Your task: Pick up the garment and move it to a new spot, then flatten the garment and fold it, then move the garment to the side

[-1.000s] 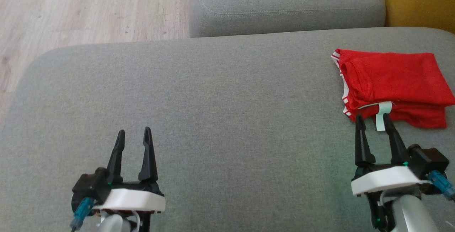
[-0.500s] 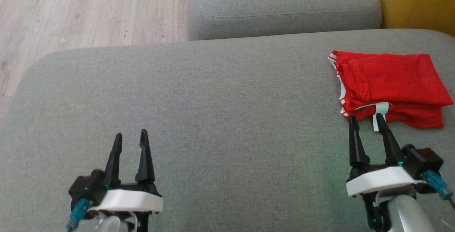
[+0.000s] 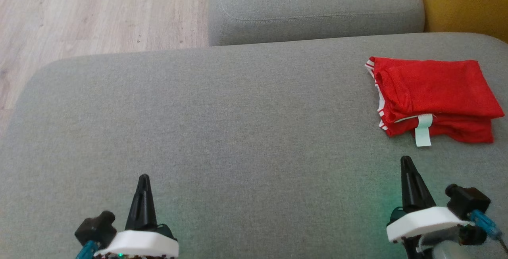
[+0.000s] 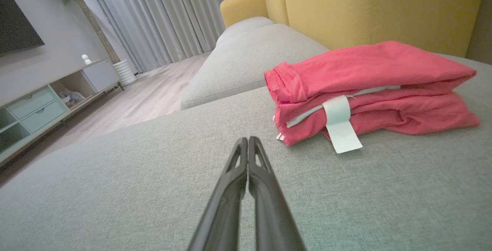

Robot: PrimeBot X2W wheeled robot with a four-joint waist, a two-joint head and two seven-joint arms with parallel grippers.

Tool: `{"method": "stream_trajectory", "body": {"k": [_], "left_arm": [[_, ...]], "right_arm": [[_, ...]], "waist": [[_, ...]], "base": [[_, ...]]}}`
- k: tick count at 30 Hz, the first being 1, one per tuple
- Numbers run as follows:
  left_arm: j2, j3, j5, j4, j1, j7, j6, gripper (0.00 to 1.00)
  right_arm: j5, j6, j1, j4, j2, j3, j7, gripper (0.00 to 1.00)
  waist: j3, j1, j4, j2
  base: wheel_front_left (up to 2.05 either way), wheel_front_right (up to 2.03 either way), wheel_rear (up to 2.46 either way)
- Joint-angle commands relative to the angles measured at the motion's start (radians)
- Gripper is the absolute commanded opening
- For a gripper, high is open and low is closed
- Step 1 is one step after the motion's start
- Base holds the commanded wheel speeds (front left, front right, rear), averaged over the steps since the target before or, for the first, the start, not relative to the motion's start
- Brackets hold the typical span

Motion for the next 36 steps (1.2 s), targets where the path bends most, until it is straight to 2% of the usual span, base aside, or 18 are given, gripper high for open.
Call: {"method": "stream_trajectory", "body": {"k": [1, 36], "left_arm": [[0.001, 0.015, -0.021, -0.035, -0.047, 0.006, -0.001, 0.00], [0.003, 0.085, -0.342, -0.067, -0.059, 0.106, -0.018, 0.00]], "right_arm": [[0.027, 0.000, -0.049, -0.036, -0.002, -0.008, 0.005, 0.00], [0.403, 0.000, -0.061, -0.069, -0.003, -0.043, 0.102, 0.00]], "waist": [[0.000, 0.0000, 0.000, 0.0000], [0.005, 0.0000, -0.003, 0.0000]], "base": [[0.00, 0.00, 0.00], [0.00, 0.00, 0.00]]}}
